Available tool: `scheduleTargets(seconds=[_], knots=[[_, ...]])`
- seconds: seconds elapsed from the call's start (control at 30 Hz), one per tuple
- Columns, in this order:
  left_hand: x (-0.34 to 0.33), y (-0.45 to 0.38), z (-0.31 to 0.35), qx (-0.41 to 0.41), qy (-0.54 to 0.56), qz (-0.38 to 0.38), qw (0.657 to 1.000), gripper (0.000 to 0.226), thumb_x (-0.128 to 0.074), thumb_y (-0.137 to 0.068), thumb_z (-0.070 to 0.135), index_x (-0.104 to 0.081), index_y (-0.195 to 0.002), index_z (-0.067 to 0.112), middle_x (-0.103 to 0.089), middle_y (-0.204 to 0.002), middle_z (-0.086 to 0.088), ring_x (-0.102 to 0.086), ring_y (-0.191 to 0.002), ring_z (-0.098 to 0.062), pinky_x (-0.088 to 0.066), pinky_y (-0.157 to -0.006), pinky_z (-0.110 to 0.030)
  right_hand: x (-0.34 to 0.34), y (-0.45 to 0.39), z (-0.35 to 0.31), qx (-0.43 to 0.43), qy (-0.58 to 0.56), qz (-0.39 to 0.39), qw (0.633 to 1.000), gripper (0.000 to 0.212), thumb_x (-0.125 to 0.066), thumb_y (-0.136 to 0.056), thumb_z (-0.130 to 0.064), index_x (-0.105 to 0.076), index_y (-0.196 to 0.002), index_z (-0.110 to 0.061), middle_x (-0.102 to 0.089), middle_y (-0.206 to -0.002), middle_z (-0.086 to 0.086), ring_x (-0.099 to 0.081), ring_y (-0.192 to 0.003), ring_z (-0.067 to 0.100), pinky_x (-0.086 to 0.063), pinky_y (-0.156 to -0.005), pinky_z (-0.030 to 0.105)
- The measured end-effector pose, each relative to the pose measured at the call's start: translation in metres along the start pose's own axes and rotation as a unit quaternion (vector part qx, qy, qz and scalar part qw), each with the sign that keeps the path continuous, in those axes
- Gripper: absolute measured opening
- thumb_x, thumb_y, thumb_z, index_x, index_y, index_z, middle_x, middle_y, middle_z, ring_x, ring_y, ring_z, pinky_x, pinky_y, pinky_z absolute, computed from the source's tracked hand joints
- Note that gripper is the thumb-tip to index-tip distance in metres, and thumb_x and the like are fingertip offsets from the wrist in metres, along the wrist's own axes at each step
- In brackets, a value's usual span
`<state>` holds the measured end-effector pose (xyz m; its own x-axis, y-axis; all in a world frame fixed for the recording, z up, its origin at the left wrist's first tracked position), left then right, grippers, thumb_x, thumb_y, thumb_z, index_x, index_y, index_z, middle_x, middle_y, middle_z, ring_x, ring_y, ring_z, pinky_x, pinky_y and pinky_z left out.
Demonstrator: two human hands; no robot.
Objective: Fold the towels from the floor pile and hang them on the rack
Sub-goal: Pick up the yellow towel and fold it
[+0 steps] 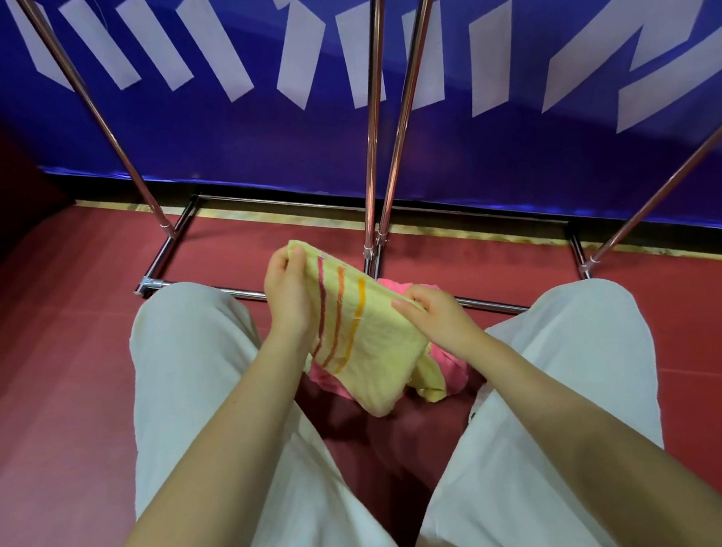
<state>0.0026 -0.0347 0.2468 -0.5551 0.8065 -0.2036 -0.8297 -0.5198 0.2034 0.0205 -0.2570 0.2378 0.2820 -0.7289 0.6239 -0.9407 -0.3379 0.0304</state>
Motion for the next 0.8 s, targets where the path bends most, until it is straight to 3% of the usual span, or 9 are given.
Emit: scheduleTargets(seconds=[0.1, 0.23, 0.43, 0.53, 0.63, 0.73, 0.8], knots=[[0.008, -0.006, 0.001, 0.014, 0.082, 0.005, 0.996, 0.021, -0.041, -0.099, 0.011, -0.058, -0.088, 0.015, -0.068, -0.09, -0.001, -0.063, -0.083, -0.014, -0.051, -0.08, -0.032, -0.002, 0.003, 0.021, -0.016, 0.035, -0.021, 0.999, 0.041, -0.059, -0.092, -0.035, -0.039, -0.06, -0.019, -0.033, -0.058, -0.006, -0.029, -0.054, 0.007, -0.023, -0.053, 0.028], [0.024, -0.013, 0.001, 0.05, 0.207, 0.042, 0.976, 0.023, -0.033, -0.103, 0.009, -0.051, -0.09, 0.012, -0.064, -0.075, 0.001, -0.065, -0.074, -0.014, -0.056, -0.068, -0.026, -0.002, 0.011, 0.045, -0.022, 0.104, -0.046, 0.993, 0.048, -0.061, -0.089, -0.041, -0.031, -0.056, -0.023, -0.029, -0.054, -0.006, -0.028, -0.052, 0.008, -0.02, -0.052, 0.03], [0.07, -0.037, -0.001, 0.044, 0.249, 0.116, 0.961, 0.023, -0.036, -0.099, 0.005, -0.05, -0.085, 0.016, -0.048, -0.064, 0.004, -0.047, -0.049, -0.006, -0.041, -0.052, -0.017, -0.001, 0.024, 0.084, -0.064, 0.137, -0.091, 0.984, 0.051, -0.062, -0.088, -0.043, -0.031, -0.055, -0.02, -0.032, -0.054, -0.002, -0.032, -0.056, 0.016, -0.025, -0.058, 0.035], [0.078, -0.039, 0.002, 0.036, 0.193, 0.125, 0.973, 0.023, -0.036, -0.099, 0.008, -0.048, -0.082, 0.018, -0.042, -0.059, 0.006, -0.036, -0.042, -0.004, -0.032, -0.046, -0.016, 0.004, 0.029, 0.092, -0.099, 0.081, -0.085, 0.988, 0.046, -0.065, -0.087, -0.038, -0.037, -0.057, -0.019, -0.036, -0.058, -0.002, -0.035, -0.058, 0.013, -0.026, -0.056, 0.029], [0.068, -0.033, -0.001, 0.054, 0.079, 0.104, 0.99, 0.022, -0.034, -0.096, 0.007, -0.047, -0.083, 0.02, -0.036, -0.062, 0.004, -0.03, -0.039, -0.004, -0.025, -0.041, -0.018, 0.014, 0.029, 0.081, -0.117, 0.006, -0.066, 0.991, 0.026, -0.069, -0.086, -0.031, -0.06, -0.074, -0.01, -0.056, -0.071, 0.002, -0.051, -0.068, 0.014, -0.034, -0.063, 0.026], [0.042, -0.018, 0.0, 0.043, -0.008, 0.041, 0.998, 0.02, -0.039, -0.094, 0.008, -0.049, -0.084, 0.023, -0.035, -0.061, 0.005, -0.028, -0.04, -0.004, -0.022, -0.039, -0.018, 0.022, 0.035, 0.052, -0.116, -0.132, -0.046, 0.983, 0.019, -0.069, -0.086, -0.02, -0.065, -0.088, -0.002, -0.063, -0.08, 0.004, -0.058, -0.074, 0.012, -0.041, -0.068, 0.028], [0.019, -0.003, -0.001, 0.027, -0.058, -0.018, 0.998, 0.017, -0.048, -0.096, 0.014, -0.051, -0.083, 0.023, -0.037, -0.059, 0.007, -0.029, -0.04, -0.002, -0.024, -0.04, -0.017, 0.024, 0.04, 0.035, -0.117, -0.215, -0.028, 0.969, 0.009, -0.068, -0.086, -0.017, -0.068, -0.087, -0.008, -0.066, -0.079, 0.001, -0.06, -0.076, 0.012, -0.044, -0.072, 0.028]])
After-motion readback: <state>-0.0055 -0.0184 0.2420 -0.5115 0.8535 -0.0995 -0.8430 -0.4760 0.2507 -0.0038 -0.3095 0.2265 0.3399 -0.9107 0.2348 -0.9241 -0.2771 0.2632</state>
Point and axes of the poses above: each hand's wrist, its own y-axis away from the middle knuckle, its own x-axis out of the back of the hand, z = x × y, the point moved 9 cm from there along -y, towards the middle knuckle
